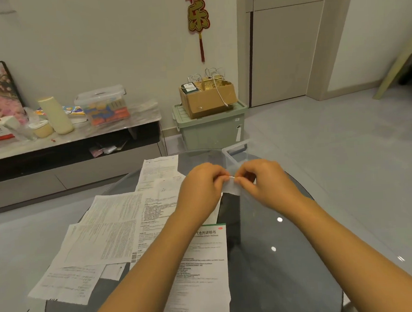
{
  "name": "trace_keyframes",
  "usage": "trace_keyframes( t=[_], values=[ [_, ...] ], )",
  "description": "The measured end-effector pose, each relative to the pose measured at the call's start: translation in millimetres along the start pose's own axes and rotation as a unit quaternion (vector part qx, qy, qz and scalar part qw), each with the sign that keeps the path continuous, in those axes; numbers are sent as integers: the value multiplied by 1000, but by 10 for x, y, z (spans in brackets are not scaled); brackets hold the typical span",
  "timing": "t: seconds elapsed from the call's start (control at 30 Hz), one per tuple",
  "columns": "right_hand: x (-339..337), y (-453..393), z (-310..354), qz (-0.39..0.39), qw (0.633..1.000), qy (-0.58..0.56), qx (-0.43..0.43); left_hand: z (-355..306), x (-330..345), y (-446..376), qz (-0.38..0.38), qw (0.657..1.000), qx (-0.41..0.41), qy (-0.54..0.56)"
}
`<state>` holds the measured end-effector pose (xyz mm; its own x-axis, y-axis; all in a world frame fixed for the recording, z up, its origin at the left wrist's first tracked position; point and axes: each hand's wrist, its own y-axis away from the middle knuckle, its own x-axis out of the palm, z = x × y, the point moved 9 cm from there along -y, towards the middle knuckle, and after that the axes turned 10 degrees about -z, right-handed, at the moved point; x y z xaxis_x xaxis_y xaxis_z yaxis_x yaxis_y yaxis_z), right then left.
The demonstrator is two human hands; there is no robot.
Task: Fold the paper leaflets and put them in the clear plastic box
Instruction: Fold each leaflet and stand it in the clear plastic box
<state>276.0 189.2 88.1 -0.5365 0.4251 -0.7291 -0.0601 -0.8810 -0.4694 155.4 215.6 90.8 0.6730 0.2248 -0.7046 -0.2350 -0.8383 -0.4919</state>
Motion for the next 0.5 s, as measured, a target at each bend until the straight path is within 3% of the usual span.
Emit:
trace_keyframes(
  t=[0.17, 0.3, 0.5],
  values=[
    [-265, -134, -307, -70, 996, -5, 61, -232, 165, -244, -5, 998, 17, 56],
    [-537, -217, -662, -174, 977, 13, 123, -328, 442, -386, 26, 998, 12, 60],
    [-559, -240, -1071, -232, 957, 41, 171, -495, 1056, -467, 156, 977, 140, -40]
  ],
)
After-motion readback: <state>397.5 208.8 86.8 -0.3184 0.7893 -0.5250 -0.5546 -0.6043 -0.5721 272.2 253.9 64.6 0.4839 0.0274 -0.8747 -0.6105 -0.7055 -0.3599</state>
